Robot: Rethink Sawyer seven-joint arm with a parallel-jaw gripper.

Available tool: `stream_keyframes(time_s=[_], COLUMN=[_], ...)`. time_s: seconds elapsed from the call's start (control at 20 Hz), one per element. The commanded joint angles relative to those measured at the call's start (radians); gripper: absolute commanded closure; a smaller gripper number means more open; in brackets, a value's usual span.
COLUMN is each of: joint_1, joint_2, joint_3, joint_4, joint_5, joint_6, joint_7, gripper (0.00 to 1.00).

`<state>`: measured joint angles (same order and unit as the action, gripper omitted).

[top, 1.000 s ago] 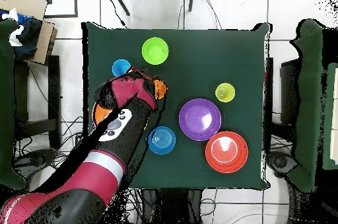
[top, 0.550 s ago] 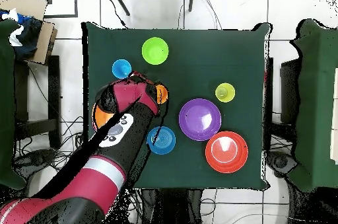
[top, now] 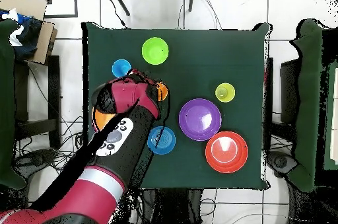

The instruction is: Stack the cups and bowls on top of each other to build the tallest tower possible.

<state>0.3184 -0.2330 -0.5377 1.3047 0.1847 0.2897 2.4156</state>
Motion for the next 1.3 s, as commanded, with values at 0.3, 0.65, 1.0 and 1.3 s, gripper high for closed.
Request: stream_keyframes(time_s=[0.3, 0.65, 1.0, 1.3], joint_1=[-0.007, -0.029, -0.062, -0.065], joint_2=[0.007, -0.009, -0.047, -0.053], joint_3=[0.145, 0.163, 0.191, 0.194], joint_4=[0.019, 0.07, 0.129, 0.121], joint_5=[-0.028, -0.043, -0.068, -0.067], joint_6=[0.142, 0.099, 0.06, 0.075], joint_7=[0.019, 0.008, -0.022, -0.023], gripper=[0.0, 0.0, 0.0, 0.0])
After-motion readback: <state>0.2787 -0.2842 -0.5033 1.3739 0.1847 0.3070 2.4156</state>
